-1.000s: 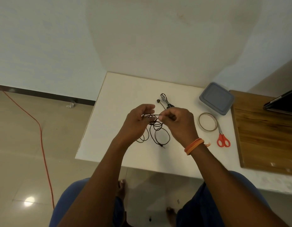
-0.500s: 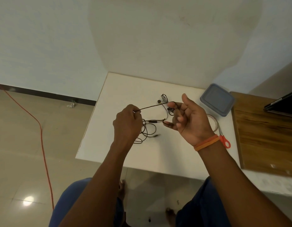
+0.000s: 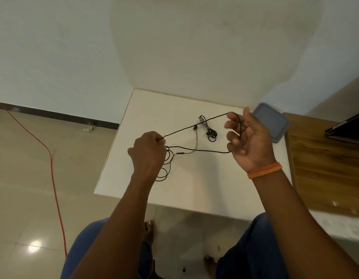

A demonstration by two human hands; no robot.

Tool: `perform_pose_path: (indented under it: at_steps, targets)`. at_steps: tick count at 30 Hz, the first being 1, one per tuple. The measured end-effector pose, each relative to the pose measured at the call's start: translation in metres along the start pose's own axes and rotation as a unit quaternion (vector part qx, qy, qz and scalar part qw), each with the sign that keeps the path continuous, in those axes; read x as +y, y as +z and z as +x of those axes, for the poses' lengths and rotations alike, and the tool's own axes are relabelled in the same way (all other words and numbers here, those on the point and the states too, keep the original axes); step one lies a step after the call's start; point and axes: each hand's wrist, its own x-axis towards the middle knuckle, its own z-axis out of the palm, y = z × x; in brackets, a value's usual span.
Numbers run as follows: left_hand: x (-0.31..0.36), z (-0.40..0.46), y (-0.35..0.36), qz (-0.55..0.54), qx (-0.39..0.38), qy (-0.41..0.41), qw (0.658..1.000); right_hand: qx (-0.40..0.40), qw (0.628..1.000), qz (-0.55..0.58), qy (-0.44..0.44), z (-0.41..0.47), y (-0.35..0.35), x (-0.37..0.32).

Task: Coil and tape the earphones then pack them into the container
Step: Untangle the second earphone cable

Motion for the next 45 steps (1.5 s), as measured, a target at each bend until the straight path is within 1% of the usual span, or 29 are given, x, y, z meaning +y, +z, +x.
perform_pose_path:
  at_steps: [1,2,3,4,5,6,8,11,13,15,16,17,19,20,22,23,26,28,29,32,33,34,35,37,38,39,41,43,45]
  targets:
    - [-0.001,0.001,0.0,-0.018,0.003,-0.001,1.0,0.029,0.997,-0.059,-0.03,0.002,-0.001,0.002]
    - [-0.002,0.001,-0.001,-0.052,0.0,-0.001,0.999,0.067,0.981,-0.162,-0.078,0.003,-0.001,0.005]
    - [-0.002,0.001,-0.001,-0.102,-0.011,-0.002,0.995,0.105,0.943,-0.285,-0.135,0.005,-0.002,0.01]
    - [0.0,0.001,-0.001,-0.16,-0.033,-0.005,0.987,0.124,0.89,-0.397,-0.186,0.006,-0.002,0.017]
    - [0.002,0.0,-0.002,-0.217,-0.062,-0.013,0.974,0.115,0.844,-0.475,-0.22,0.005,0.0,0.023]
    - [0.004,0.0,-0.002,-0.265,-0.094,-0.018,0.96,0.084,0.815,-0.525,-0.231,0.002,0.004,0.028]
    - [0.008,-0.001,-0.002,-0.324,-0.152,-0.011,0.934,0.011,0.784,-0.584,-0.212,-0.002,0.012,0.036]
    - [0.01,-0.003,-0.002,-0.362,-0.204,0.015,0.909,-0.089,0.775,-0.609,-0.142,-0.006,0.019,0.047]
    - [0.01,-0.003,-0.003,-0.38,-0.224,0.023,0.897,-0.108,0.758,-0.627,-0.141,-0.002,0.019,0.052]
    - [0.01,-0.002,-0.004,-0.371,-0.221,0.03,0.901,-0.084,0.721,-0.664,-0.18,0.002,0.019,0.052]
    - [0.01,-0.001,-0.003,-0.343,-0.209,0.038,0.915,-0.062,0.718,-0.664,-0.199,0.004,0.018,0.051]
    - [0.01,0.0,-0.002,-0.298,-0.192,0.048,0.934,-0.044,0.728,-0.649,-0.214,0.005,0.016,0.05]
    - [0.011,-0.001,0.001,-0.204,-0.158,0.058,0.965,-0.022,0.773,-0.59,-0.233,0.008,0.01,0.045]
    - [0.011,-0.001,0.003,-0.191,-0.15,0.052,0.969,-0.009,0.804,-0.548,-0.232,0.008,0.01,0.042]
    - [0.011,-0.001,0.005,-0.227,-0.149,0.026,0.962,0.043,0.876,-0.435,-0.204,0.008,0.012,0.035]
    - [0.011,0.0,0.004,-0.251,-0.145,0.011,0.957,0.077,0.902,-0.38,-0.188,0.007,0.014,0.031]
    - [0.012,0.006,0.0,-0.32,-0.127,-0.035,0.938,0.167,0.936,-0.279,-0.132,0.005,0.015,0.019]
    - [0.012,0.007,-0.003,-0.386,-0.139,-0.07,0.909,0.202,0.937,-0.269,-0.098,0.004,0.014,0.016]
    - [0.012,0.008,-0.005,-0.441,-0.152,-0.09,0.88,0.21,0.932,-0.28,-0.089,0.004,0.012,0.016]
    - [0.013,0.011,-0.011,-0.619,-0.18,-0.141,0.752,0.198,0.921,-0.33,-0.06,0.007,0.008,0.02]
    - [0.013,0.012,-0.012,-0.646,-0.183,-0.15,0.726,0.189,0.915,-0.352,-0.054,0.01,0.007,0.024]
    - [0.012,0.013,-0.013,-0.655,-0.188,-0.157,0.715,0.186,0.903,-0.384,-0.048,0.012,0.006,0.028]
    - [0.012,0.013,-0.014,-0.651,-0.195,-0.162,0.716,0.193,0.883,-0.426,-0.04,0.012,0.006,0.031]
    - [0.01,0.014,-0.015,-0.628,-0.221,-0.16,0.729,0.213,0.838,-0.5,-0.033,0.012,0.008,0.035]
    - [0.01,0.014,-0.015,-0.616,-0.24,-0.153,0.734,0.218,0.826,-0.519,-0.029,0.013,0.007,0.035]
    - [0.01,0.013,-0.015,-0.604,-0.258,-0.143,0.74,0.215,0.826,-0.521,-0.02,0.013,0.008,0.035]
    - [0.011,0.012,-0.016,-0.589,-0.287,-0.127,0.745,0.217,0.844,-0.49,0.007,0.016,0.007,0.035]
    - [0.013,0.01,-0.018,-0.596,-0.313,-0.12,0.73,0.228,0.85,-0.474,0.033,0.017,0.006,0.034]
    - [0.013,0.009,-0.02,-0.612,-0.313,-0.116,0.717,0.23,0.863,-0.449,0.028,0.016,0.006,0.031]
